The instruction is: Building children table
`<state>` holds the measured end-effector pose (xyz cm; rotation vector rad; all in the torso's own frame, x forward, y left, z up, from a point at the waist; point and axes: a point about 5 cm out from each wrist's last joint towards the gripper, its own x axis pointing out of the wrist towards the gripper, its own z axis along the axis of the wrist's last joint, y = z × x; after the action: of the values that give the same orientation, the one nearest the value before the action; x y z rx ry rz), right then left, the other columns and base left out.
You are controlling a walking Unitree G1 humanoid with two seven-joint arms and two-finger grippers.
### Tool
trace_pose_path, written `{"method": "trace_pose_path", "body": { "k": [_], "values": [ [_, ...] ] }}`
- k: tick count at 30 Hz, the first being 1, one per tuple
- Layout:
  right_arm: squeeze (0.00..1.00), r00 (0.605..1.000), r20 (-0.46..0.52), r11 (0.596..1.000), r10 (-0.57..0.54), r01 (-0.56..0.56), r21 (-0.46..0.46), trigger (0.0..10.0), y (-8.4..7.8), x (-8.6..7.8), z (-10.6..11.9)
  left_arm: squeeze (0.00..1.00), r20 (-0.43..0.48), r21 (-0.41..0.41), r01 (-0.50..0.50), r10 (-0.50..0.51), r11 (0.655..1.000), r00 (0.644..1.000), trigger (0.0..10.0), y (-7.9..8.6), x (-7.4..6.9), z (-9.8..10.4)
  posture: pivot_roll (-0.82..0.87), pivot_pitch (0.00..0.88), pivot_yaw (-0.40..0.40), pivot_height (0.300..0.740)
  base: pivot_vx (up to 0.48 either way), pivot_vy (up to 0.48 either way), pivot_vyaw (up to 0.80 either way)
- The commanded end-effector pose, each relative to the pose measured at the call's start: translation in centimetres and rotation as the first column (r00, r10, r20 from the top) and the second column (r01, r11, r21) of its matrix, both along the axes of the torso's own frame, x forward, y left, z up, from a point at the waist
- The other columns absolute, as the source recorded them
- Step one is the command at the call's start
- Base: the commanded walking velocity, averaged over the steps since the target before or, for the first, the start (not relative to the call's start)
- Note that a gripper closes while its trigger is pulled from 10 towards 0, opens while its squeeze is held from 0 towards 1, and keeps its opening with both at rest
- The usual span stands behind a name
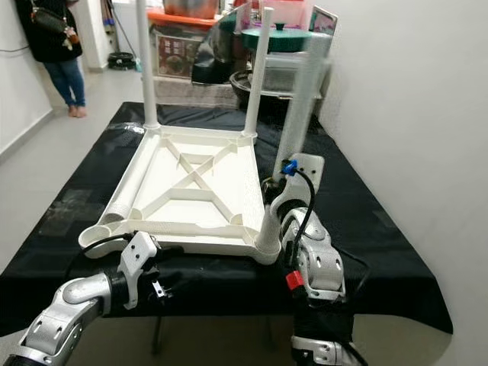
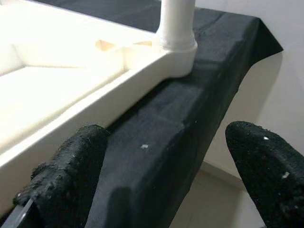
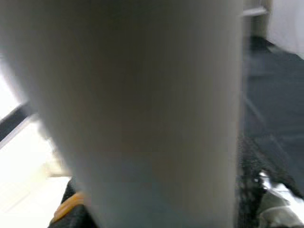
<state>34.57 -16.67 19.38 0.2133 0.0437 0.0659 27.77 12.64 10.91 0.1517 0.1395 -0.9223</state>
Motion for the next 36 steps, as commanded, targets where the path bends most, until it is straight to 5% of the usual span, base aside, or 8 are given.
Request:
{"method": "trace_pose_path", "body": {
  "k": [1, 12, 13, 19, 28, 29, 35, 36],
  "values": [
    [0.00, 0.993, 0.050, 0.994, 0.111, -0.111, 0.010, 10.0, -0.5, 1.0, 1.7, 0.00, -0.002, 0.006, 0.005, -0.005, 1.000, 1.000, 10.0, -0.2, 0.0, -0.3, 0.04, 0.000, -0.101, 0.740, 0.000, 0.000, 0.00],
    [0.00, 0.790, 0.089, 0.793, 0.607, -0.593, -0.144, 10.0, -2.1, -0.8, 3.4, 0.00, 0.001, 0.005, 0.003, -0.003, 1.000, 1.000, 10.0, -0.3, -0.1, -0.4, 0.04, 0.000, -0.110, 0.740, 0.000, 0.000, 0.00],
    [0.00, 0.775, -0.001, 0.766, 0.632, -0.625, -0.151, 0.0, -2.5, -1.0, 2.1, 0.00, 0.001, 0.005, 0.001, -0.001, 1.000, 1.000, 10.0, -0.3, -0.1, -0.4, 0.05, 0.000, -0.111, 0.740, 0.000, 0.000, 0.00],
    [0.00, 0.986, -0.162, 0.983, 0.047, -0.075, -0.169, 0.0, -4.6, 1.7, -1.7, 0.00, -0.004, 0.004, 0.001, -0.001, 1.000, 1.000, 10.0, -0.2, -0.3, -0.5, 0.04, 0.000, -0.105, 0.740, 0.000, 0.000, 0.00],
    [0.00, 0.914, -0.226, 0.941, -0.338, 0.323, -0.099, 0.0, -2.3, -0.1, -5.4, 0.00, 0.001, 0.010, 0.008, -0.008, 1.000, 1.000, 10.0, -0.4, 0.0, -0.4, 0.05, 0.000, -0.100, 0.740, 0.000, 0.000, 0.00],
    [0.00, 0.927, -0.234, 0.956, -0.291, 0.278, -0.088, 10.0, -1.0, -0.1, -5.4, 0.00, 0.001, 0.011, 0.006, -0.006, 1.000, 1.000, 10.0, -0.3, 0.0, -0.4, 0.05, 0.000, -0.100, 0.740, 0.000, 0.000, 0.00],
    [0.00, 0.984, -0.125, 0.990, -0.126, 0.117, -0.078, 10.0, 1.1, 0.5, -3.3, 0.00, 0.000, 0.011, 0.001, -0.001, 1.000, 1.000, 10.0, -0.2, -0.2, -0.5, 0.05, 0.000, -0.105, 0.740, 0.000, 0.000, 0.00],
    [1.00, 0.987, -0.098, 0.991, -0.127, 0.121, -0.063, 10.0, 0.4, 0.7, -2.8, 0.00, 0.000, 0.010, -0.001, 0.001, 1.000, 1.000, 10.0, -0.2, -0.2, -0.5, 0.05, 0.000, -0.111, 0.740, 0.000, 0.000, 0.00]
  ]
}}
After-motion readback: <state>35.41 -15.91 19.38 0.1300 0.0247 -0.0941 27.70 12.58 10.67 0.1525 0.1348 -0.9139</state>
